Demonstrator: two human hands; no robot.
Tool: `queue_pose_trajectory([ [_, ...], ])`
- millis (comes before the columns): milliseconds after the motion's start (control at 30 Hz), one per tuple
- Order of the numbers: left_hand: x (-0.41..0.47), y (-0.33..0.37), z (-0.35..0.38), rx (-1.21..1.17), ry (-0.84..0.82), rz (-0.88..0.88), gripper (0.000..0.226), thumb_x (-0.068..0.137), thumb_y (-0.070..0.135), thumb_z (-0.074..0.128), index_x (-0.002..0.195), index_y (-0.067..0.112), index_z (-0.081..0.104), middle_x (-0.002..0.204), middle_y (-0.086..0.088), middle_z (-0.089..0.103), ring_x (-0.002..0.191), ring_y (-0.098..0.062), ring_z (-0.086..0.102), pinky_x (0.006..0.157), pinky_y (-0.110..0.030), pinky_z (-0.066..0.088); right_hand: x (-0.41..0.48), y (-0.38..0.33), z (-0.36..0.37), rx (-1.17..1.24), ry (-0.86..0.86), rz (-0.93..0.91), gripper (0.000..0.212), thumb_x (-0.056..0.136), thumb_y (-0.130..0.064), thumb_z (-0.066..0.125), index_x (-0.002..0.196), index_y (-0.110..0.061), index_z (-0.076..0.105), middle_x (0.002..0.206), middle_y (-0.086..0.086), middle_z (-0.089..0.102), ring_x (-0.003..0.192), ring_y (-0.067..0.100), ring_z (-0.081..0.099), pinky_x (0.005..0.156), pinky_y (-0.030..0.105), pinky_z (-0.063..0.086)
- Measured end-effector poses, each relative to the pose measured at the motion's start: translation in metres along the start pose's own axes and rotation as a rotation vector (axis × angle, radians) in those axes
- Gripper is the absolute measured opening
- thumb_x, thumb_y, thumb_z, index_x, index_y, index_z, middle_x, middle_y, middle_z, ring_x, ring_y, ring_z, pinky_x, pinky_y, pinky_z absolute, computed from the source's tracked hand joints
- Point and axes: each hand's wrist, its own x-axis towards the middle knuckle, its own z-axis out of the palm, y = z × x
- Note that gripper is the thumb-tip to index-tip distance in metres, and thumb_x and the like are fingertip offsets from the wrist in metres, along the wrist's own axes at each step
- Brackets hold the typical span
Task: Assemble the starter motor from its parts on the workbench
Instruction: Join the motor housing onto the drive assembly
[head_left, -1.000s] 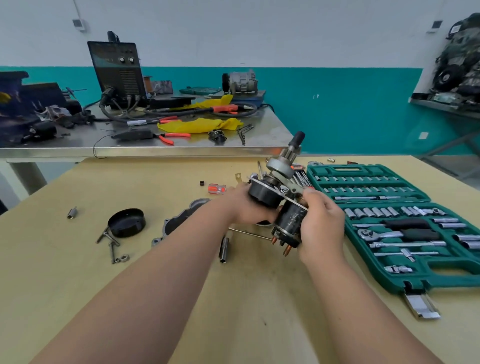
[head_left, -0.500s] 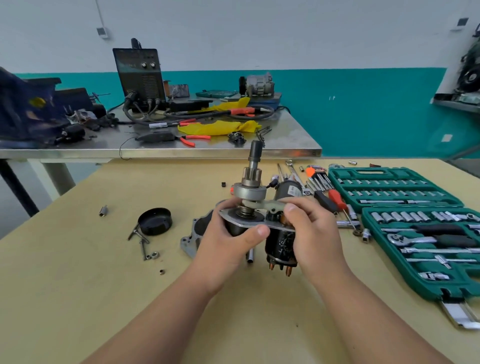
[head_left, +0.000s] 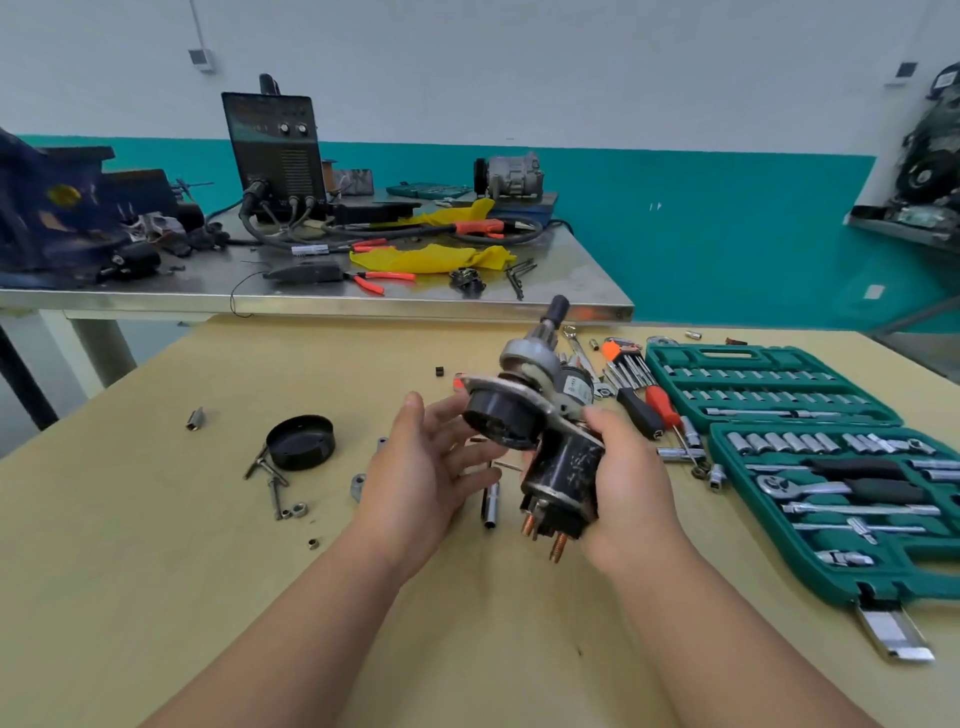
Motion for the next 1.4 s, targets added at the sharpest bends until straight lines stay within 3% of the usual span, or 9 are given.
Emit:
queue_pose_trajectory([
  [133,0.037,0.029,0.034,0.6,0.227,0.202,0.023,0.097,0.008,0.047,0.113,0.018,0.061,0.111,-0.006,0.065,0.081,-0.016,0.065,0.062,-0.029,0.057,0.009,-0.005,-0.006,0.138,0.053,0.054,0.026,0.082,-0.032,0.063,0.095,-0.011,0.068,0.081,0.016,0.071,0.066,0.031,0.069,0.056,0.037,0.053],
  [300,0.086,0.037,0.071,1.799,-0.151,0.426,0.07,0.088,-0.002,0.052,0.148,0.028,0.033,0.149,-0.009,0.035,0.123,-0.032,0.048,0.091,-0.042,0.048,0.023,-0.025,-0.026,0.232,0.217,-0.01,0.017,0.084,-0.028,0.059,0.079,-0.017,0.07,0.074,0.007,0.07,0.057,0.022,0.068,0.053,0.033,0.053],
  [367,0.099,0.023,0.075,2.304,-0.271,0.577,0.082,0.088,0.003,0.057,0.153,0.031,0.015,0.161,-0.009,0.011,0.142,-0.037,0.024,0.111,-0.057,0.026,0.027,-0.033,-0.037,0.262,0.261,-0.012,0.017,0.085,-0.027,0.057,0.086,-0.013,0.067,0.067,0.006,0.065,0.051,0.02,0.065,0.048,0.03,0.051],
  [467,0.114,0.011,0.078,2.584,-0.442,0.723,0.083,0.091,0.015,0.061,0.155,0.028,0.008,0.164,-0.004,-0.005,0.147,-0.035,0.009,0.116,-0.061,0.011,0.034,-0.039,-0.049,0.262,0.289,-0.001,0.019,0.083,-0.026,0.059,0.089,-0.01,0.066,0.064,0.008,0.064,0.049,0.021,0.063,0.047,0.031,0.051],
  [700,0.109,-0.008,0.076,2.286,-0.584,0.922,0.067,0.078,0.044,0.071,0.135,0.02,0.047,0.14,0.0,0.049,0.134,-0.022,0.037,0.108,-0.036,0.032,0.04,-0.039,-0.055,0.207,0.344,-0.052,0.011,0.081,-0.021,0.064,0.082,-0.01,0.067,0.062,0.007,0.068,0.05,0.021,0.067,0.049,0.033,0.052],
  [900,0.1,-0.011,0.069,2.129,-0.757,0.833,0.083,0.07,0.031,0.079,0.142,0.024,0.04,0.141,0.0,0.047,0.128,-0.023,0.043,0.107,-0.038,0.036,0.037,-0.044,-0.054,0.124,0.364,-0.13,0.011,0.08,-0.023,0.064,0.073,-0.015,0.068,0.06,0.005,0.068,0.053,0.021,0.068,0.049,0.035,0.053],
  [1033,0.096,-0.004,0.066,1.976,-0.655,0.715,0.07,0.068,0.028,0.078,0.131,0.026,0.046,0.122,0.005,0.054,0.109,-0.02,0.054,0.075,-0.035,0.048,0.033,-0.047,-0.055,0.1,0.332,-0.169,0.019,0.081,-0.025,0.064,0.064,-0.018,0.068,0.061,0.006,0.067,0.057,0.024,0.069,0.052,0.038,0.054],
  [1267,0.042,0.014,0.024,1.246,-0.322,0.587,0.064,0.056,0.049,0.079,0.113,0.055,0.049,0.108,0.03,0.06,0.103,0.012,0.053,0.081,-0.014,0.044,0.029,-0.051,-0.054,0.18,0.195,-0.16,0.02,0.081,-0.029,0.063,0.092,-0.012,0.067,0.079,0.012,0.073,0.067,0.027,0.072,0.055,0.036,0.054],
  [1400,-0.006,0.011,0.005,0.943,-0.253,0.63,0.068,0.059,0.043,0.086,0.114,0.059,0.051,0.113,0.032,0.06,0.108,0.011,0.056,0.081,-0.007,0.046,0.026,-0.049,-0.047,0.207,0.075,-0.118,0.031,0.082,-0.034,0.06,0.102,-0.011,0.065,0.081,0.015,0.07,0.064,0.028,0.068,0.054,0.036,0.052],
])
